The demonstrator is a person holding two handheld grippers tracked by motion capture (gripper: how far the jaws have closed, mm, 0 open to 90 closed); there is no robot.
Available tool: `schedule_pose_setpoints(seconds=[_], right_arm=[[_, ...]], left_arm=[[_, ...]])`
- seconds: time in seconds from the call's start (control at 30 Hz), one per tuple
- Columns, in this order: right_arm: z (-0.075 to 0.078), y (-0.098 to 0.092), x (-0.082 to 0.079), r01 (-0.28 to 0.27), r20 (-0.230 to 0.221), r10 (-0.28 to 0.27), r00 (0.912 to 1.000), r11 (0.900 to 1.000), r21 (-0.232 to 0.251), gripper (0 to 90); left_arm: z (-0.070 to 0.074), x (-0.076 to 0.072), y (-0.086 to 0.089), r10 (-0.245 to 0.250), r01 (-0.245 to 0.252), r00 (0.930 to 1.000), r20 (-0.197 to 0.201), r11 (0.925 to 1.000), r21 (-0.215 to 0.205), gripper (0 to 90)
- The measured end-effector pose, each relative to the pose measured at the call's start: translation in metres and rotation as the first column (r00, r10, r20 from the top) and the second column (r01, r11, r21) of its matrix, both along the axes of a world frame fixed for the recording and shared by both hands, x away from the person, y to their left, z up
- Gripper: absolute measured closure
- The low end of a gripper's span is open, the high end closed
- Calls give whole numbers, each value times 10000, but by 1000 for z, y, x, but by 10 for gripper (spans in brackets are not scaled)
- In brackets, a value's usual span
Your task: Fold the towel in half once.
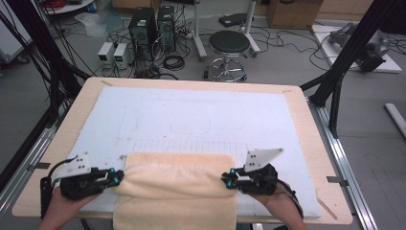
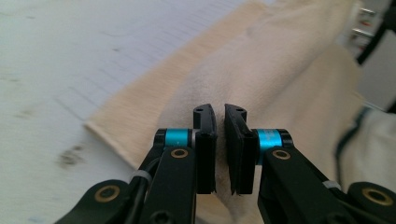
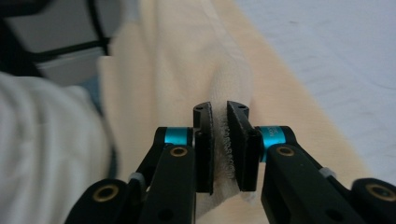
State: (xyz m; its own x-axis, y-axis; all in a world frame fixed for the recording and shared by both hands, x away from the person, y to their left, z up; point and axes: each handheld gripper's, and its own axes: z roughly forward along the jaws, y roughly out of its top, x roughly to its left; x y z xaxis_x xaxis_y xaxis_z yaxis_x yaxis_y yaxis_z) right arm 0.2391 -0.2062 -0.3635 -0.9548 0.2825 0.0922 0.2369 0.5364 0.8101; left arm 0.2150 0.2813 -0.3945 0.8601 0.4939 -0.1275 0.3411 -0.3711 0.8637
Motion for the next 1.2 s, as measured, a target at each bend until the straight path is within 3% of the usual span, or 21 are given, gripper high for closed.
schedule_pose_setpoints(seconds=[0.03, 0.1, 0.27, 0.37, 0.47, 0.6, 0.7, 0.8, 0.97, 1.03, 1.2], right_arm=[[1, -1, -7, -279, -117, 281, 9995, 9995, 159, 733], [1, -3, -13, -436, -19, 437, 9990, 9984, 361, 690], [-9, -9, 6, 414, -217, -406, 9989, 9984, 375, 622], [-17, -7, 26, 1100, -49, -1101, 9939, 9938, -147, 587], [-28, -3, 49, 1639, 22, -1643, 9864, 9828, -857, 539], [-44, -1, 73, 2034, -170, -2080, 9780, 9683, -1449, 501], [-52, -1, 84, 2275, -175, -2340, 9721, 9581, -1739, 474], [-59, -4, 92, 2463, -110, -2525, 9675, 9516, -1839, 451], [-71, -5, 101, 2417, -570, -2565, 9649, 9516, -1901, 450], [-73, -5, 102, 2296, -667, -2452, 9672, 9557, -1843, 493], [-73, -3, 101, 1813, -1034, -1995, 9744, 9699, -1626, 750]], left_arm=[[-1, -2, 0, -377, 374, 9986, -377, 9993, -73, 788], [-3, -3, 1, -558, 561, 9973, -471, 9984, 49, 711], [-7, 17, 1, 26, -15, 9991, -433, 9997, 250, 619], [-11, 37, -2, 630, -619, 9977, -238, 9971, 432, 565], [-16, 57, -7, 1164, -1148, 9931, -165, 9904, 771, 527], [-26, 84, -11, 1304, -1272, 9910, -290, 9874, 942, 450], [-34, 97, -11, 1688, -1623, 9848, -420, 9785, 1274, 413], [-41, 104, -12, 1747, -1643, 9830, -570, 9745, 1527, 410], [-49, 109, -13, 1789, -1632, 9805, -812, 9719, 1697, 425], [-48, 109, -13, 1645, -1481, 9818, -945, 9759, 1602, 485], [-47, 109, -14, 1491, -1301, 9810, -1244, 9803, 1487, 735]])
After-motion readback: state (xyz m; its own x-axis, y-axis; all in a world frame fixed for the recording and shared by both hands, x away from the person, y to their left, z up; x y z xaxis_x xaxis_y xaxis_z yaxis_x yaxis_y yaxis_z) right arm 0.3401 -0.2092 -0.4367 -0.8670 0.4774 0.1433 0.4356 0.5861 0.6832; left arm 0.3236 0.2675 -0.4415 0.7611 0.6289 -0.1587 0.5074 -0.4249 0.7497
